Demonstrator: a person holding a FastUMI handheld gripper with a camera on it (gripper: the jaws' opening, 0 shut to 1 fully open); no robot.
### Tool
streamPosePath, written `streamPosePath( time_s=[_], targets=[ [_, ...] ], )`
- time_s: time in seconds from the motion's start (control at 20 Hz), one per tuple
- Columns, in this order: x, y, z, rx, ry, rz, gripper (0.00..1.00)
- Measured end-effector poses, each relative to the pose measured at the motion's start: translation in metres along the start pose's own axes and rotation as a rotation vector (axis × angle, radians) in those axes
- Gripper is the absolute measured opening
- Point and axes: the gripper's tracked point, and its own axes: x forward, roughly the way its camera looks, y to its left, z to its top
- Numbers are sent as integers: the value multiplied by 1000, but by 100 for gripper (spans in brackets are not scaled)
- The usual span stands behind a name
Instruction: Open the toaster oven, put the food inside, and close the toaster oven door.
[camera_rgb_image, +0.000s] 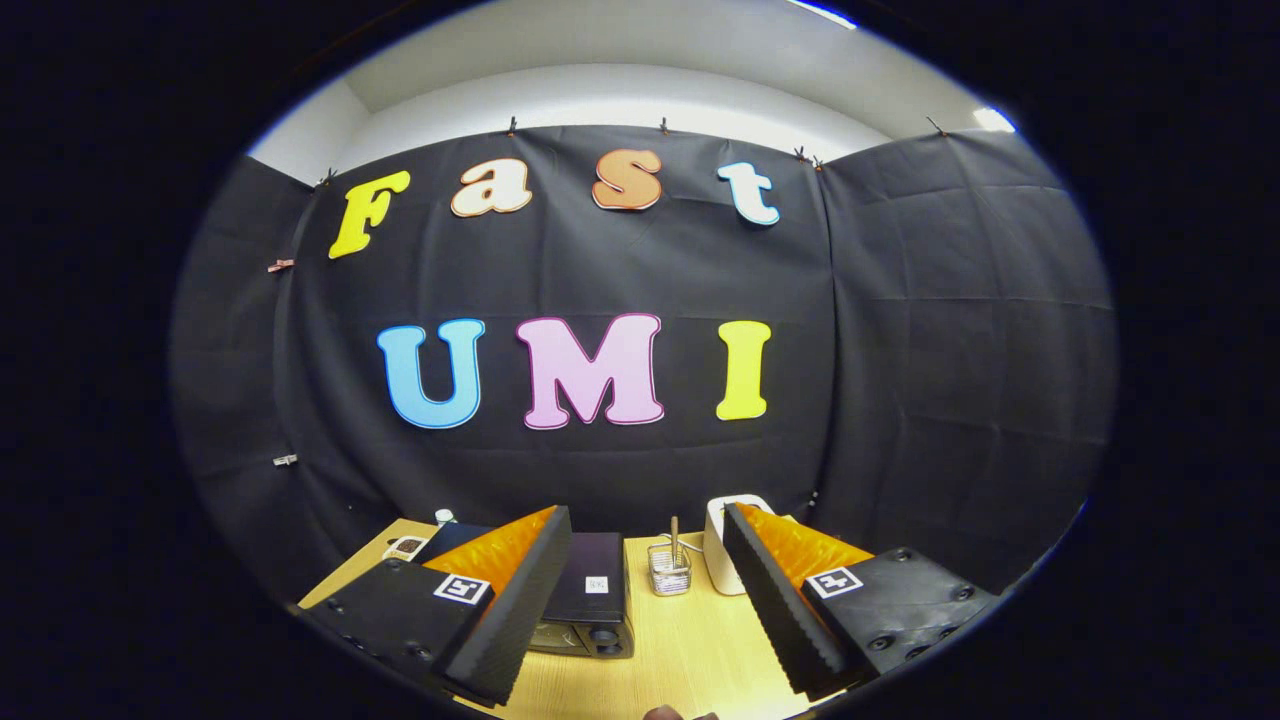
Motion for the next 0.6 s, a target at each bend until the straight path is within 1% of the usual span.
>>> streamPosePath(
  time_s=[0.2,0.6],
  targets=[
    [-2,2,6,-26,-14,0,99],
    [-4,5,8,-31,-13,-2,99]
  ],
)
